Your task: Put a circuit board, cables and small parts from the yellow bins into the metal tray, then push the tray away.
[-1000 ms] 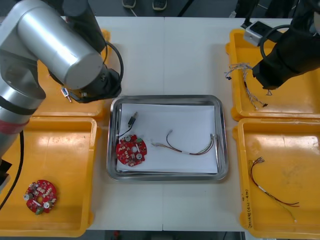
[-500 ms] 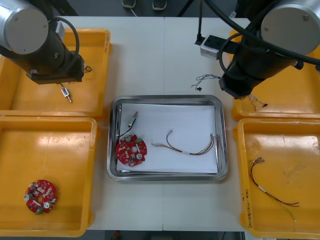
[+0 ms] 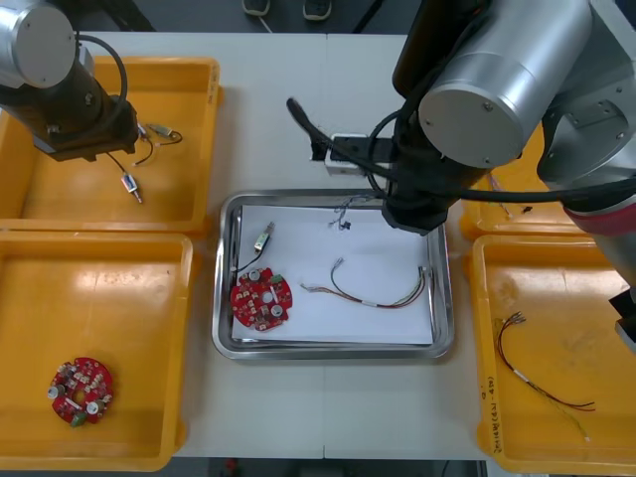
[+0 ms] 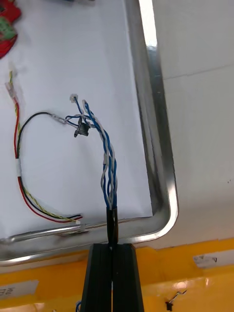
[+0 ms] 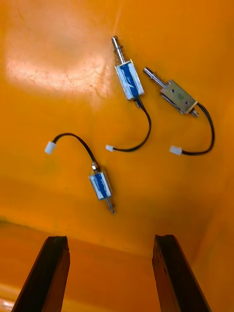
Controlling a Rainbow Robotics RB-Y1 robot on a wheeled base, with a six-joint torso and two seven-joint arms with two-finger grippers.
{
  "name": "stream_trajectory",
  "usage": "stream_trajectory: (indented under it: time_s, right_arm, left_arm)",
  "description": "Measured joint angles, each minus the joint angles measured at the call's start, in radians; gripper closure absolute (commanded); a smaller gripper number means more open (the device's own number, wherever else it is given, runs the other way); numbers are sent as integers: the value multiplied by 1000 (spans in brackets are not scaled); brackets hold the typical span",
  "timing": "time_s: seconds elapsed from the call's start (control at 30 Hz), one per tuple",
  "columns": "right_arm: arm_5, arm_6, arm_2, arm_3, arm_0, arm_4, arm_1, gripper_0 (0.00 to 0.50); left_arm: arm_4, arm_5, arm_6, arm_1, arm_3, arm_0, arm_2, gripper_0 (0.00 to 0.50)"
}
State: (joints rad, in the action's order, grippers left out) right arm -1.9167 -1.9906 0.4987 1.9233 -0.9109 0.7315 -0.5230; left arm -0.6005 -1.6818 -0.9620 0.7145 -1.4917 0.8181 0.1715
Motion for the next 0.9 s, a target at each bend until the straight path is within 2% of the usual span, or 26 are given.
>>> stream_trajectory:
  time_s: [0.2, 0.4, 0.57, 0.77, 0.9]
  right_arm:
    - [0, -25, 56, -4, 0, -54, 17, 500]
    - [16, -48, 76, -13, 21, -103, 37, 500]
    - [96, -84, 77, -22, 71, -140, 43, 500]
    - [187, -113, 95, -31, 128, -240, 44, 500]
    - [243, -132, 102, -84, 147, -255, 53, 500]
  left_arm:
    - [0, 75, -114, 0, 94, 4, 0, 0]
    - [0, 129, -119, 0, 163, 4, 6, 0]
    - [0, 150, -119, -1, 195, 4, 25, 0]
    - [0, 201, -119, -2, 237, 4, 59, 0]
    - [-2, 245, -119, -9, 269, 4, 79, 0]
